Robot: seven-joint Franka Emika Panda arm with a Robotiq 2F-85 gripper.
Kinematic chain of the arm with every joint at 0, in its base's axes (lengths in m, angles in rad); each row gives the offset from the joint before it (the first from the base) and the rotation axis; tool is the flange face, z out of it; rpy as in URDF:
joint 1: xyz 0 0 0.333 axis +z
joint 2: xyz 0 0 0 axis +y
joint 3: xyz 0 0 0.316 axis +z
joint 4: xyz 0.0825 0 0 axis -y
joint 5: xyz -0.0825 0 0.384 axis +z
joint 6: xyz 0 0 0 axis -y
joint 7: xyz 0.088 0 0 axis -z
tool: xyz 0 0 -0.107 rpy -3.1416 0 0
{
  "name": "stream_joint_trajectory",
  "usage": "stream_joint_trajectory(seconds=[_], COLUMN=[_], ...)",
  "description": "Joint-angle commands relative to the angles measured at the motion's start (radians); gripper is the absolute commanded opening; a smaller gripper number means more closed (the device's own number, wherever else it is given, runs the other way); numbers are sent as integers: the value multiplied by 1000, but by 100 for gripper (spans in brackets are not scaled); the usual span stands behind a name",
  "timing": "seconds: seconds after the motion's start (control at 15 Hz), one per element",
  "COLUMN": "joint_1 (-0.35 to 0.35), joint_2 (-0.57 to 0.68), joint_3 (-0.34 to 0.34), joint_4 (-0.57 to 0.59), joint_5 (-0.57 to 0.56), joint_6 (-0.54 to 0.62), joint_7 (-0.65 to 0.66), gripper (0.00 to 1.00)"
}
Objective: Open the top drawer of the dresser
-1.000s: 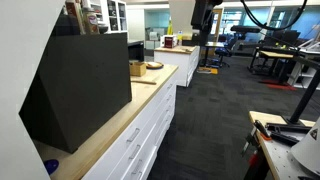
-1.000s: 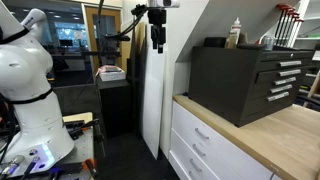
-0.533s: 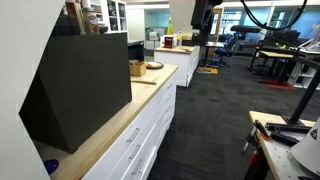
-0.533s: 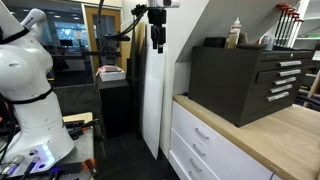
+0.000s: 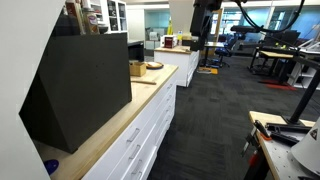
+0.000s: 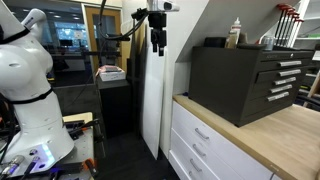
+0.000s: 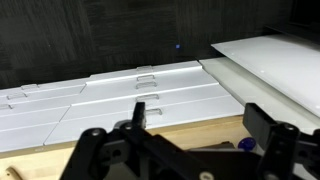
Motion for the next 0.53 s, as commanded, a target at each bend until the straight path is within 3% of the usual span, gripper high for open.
stream_joint_trajectory(seconds=[0.0, 0.47], joint_1=[6, 9], joint_2=[68, 278], joint_3=[4, -10], joint_4=[-35, -80], joint_5=[-57, -125], joint_6=[98, 366], joint_7=[-44, -149], gripper=[100, 100])
